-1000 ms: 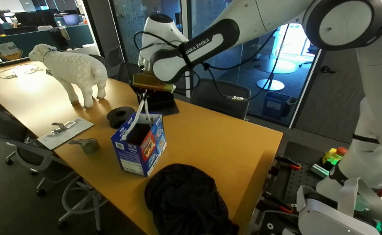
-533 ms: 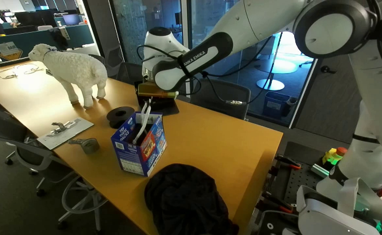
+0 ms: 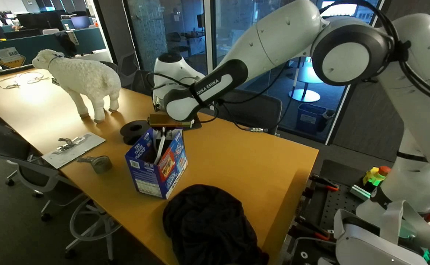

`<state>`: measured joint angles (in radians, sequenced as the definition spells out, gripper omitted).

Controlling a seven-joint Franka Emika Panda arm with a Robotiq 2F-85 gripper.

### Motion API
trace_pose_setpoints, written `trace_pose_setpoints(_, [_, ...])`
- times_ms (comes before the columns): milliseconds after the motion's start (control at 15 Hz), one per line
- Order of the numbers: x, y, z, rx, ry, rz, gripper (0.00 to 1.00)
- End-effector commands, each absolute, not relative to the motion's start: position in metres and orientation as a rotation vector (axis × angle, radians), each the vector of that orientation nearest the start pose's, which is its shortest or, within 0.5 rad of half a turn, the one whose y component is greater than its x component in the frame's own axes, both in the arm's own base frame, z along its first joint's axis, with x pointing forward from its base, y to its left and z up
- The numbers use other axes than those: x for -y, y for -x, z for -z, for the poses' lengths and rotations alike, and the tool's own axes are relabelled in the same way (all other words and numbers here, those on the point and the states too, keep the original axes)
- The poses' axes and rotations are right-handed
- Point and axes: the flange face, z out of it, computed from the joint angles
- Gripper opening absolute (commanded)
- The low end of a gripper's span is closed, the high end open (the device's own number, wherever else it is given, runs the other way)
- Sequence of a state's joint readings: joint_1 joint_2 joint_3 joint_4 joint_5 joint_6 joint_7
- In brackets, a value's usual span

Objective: Put the ropes in the box

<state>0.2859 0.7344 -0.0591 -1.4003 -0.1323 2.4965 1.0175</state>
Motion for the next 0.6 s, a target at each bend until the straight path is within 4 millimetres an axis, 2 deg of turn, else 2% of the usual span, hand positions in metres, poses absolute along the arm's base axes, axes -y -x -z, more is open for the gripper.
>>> trace_pose_setpoints(0, [-0.19, -0.749, -0.302, -0.915, 2.859, 0.532, 0.37])
trace_pose_setpoints(133, [-0.185, -0.747, -0.3, -0.867, 2.889, 0.495, 0.51])
trace_pose_setpoints(267, [-0.177, -0.74, -0.305, -0.737, 2.918, 0.421, 0.66])
trace_pose_setpoints(333, [-0.174, -0.733, -0.313, -0.642, 2.927, 0.378, 0.73])
trace_pose_setpoints(533, [-0.151, -0.702, -0.356, -0.433, 2.974, 0.245, 0.95])
